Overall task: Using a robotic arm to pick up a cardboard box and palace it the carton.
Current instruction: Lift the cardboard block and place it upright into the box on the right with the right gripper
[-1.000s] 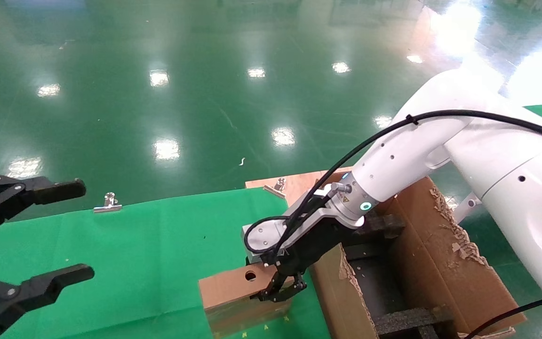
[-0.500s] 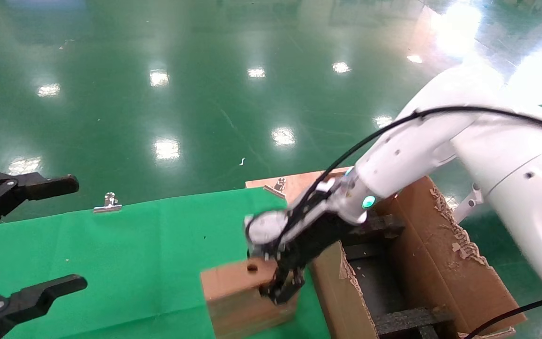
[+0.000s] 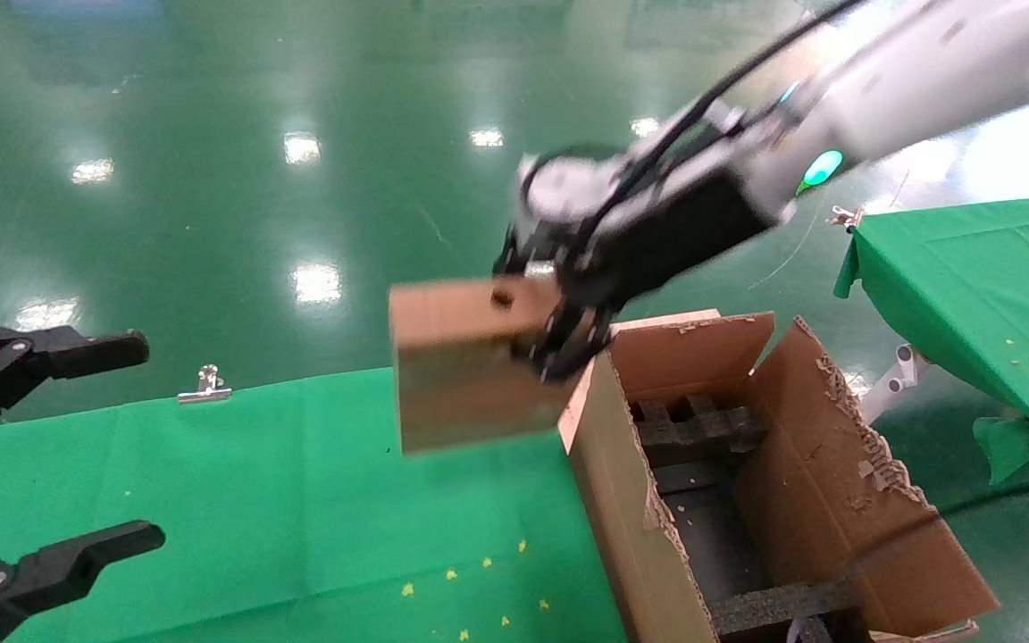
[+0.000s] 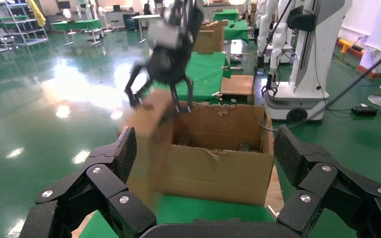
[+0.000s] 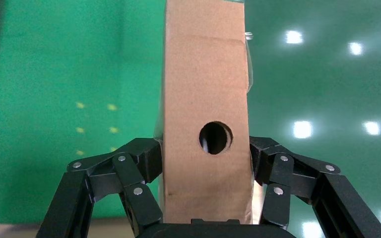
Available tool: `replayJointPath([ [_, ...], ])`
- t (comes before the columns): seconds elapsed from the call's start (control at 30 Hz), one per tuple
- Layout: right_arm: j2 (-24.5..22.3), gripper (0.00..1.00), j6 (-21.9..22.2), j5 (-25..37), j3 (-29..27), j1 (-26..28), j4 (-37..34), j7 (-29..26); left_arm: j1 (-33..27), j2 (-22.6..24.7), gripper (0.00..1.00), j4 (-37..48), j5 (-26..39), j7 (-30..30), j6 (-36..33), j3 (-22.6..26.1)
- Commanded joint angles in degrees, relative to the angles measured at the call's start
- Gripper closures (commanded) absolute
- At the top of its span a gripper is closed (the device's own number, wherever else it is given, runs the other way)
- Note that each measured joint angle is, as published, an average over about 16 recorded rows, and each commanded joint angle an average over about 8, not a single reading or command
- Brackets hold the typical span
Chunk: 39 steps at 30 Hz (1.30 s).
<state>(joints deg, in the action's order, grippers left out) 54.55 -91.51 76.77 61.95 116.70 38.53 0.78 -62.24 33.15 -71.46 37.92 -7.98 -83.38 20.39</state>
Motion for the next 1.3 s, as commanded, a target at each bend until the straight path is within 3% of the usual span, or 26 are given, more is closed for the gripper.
replayJointPath([
  [0.03, -0.6, 1.00, -0.1, -1.1, 1.3, 3.2, -0.7, 0.4, 0.0, 0.0, 0.00, 0.0, 0.0, 0.0, 0.0, 0.0],
  [0.33, -4.5, 1.00, -0.2, -7.5, 10.4, 9.0, 0.0, 0.2, 0.0, 0.0, 0.00, 0.0, 0.0, 0.0, 0.0, 0.0],
  [0.53, -10.4, 1.00, -0.2, -10.8, 16.6, 12.6, 0.7, -0.2, 0.0, 0.0, 0.00, 0.0, 0.0, 0.0, 0.0, 0.0],
  [1.0, -27.2, 1.00, 0.0, -9.1, 31.8, 21.5, 3.3, -2.2, 0.0, 0.0, 0.00, 0.0, 0.0, 0.0, 0.0, 0.0],
  [1.3, -33.4, 1.00, 1.0, -10.6, 37.7, 22.4, 7.9, -5.6, 0.0, 0.0, 0.00, 0.0, 0.0, 0.0, 0.0, 0.0],
])
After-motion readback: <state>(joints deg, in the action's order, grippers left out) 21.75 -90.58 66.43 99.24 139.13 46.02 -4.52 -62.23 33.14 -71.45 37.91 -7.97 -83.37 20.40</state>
